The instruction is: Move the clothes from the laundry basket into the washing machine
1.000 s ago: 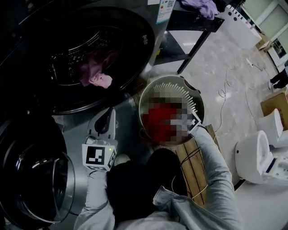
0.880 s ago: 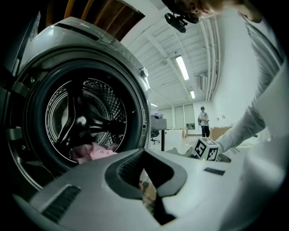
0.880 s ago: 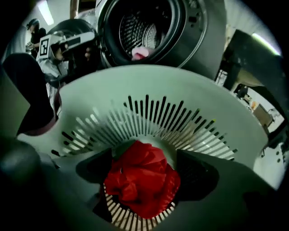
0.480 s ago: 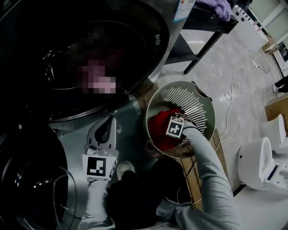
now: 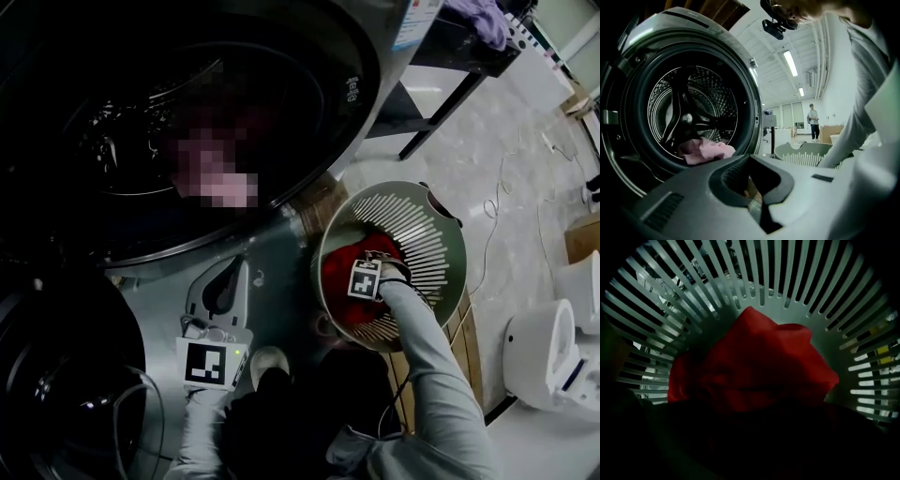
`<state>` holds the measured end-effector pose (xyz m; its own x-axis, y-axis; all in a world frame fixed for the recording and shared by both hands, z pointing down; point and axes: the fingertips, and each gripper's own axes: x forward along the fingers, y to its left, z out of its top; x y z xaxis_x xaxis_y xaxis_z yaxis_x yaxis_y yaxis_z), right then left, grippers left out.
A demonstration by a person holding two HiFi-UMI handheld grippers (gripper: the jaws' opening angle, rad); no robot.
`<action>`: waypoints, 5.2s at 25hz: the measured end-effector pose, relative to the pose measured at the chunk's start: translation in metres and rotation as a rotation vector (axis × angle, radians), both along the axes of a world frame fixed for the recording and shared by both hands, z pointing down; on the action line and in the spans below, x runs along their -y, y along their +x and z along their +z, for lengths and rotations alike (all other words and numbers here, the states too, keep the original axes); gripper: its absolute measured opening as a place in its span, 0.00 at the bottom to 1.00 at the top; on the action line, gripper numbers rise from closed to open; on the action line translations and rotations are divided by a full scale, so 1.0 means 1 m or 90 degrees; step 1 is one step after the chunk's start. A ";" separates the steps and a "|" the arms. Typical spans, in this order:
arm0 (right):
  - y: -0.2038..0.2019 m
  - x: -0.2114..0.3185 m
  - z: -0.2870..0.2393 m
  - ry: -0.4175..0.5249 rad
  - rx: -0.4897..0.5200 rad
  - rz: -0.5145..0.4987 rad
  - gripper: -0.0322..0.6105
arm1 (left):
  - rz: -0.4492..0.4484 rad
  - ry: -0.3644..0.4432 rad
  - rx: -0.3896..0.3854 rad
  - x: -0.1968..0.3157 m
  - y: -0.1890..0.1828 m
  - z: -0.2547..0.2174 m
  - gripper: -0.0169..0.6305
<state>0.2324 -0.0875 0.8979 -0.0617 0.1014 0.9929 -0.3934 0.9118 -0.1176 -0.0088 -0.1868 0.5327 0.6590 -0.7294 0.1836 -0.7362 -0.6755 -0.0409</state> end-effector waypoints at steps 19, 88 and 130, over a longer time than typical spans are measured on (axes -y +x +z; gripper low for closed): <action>0.008 0.009 -0.021 0.019 -0.045 -0.028 0.27 | -0.002 0.012 -0.006 -0.003 -0.003 -0.018 0.06; -0.287 0.258 -0.511 0.865 0.608 0.259 0.27 | -0.110 0.120 -0.082 -0.044 -0.076 -0.154 0.06; -0.288 0.266 -0.377 0.685 0.422 0.223 0.19 | -0.118 0.129 -0.097 -0.046 -0.079 -0.151 0.06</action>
<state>-0.0561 -0.3536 0.5205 -0.4276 -0.8385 0.3377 -0.7760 0.5321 0.3387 -0.0881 -0.1408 0.3816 0.5197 -0.8516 -0.0678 -0.8543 -0.5181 -0.0404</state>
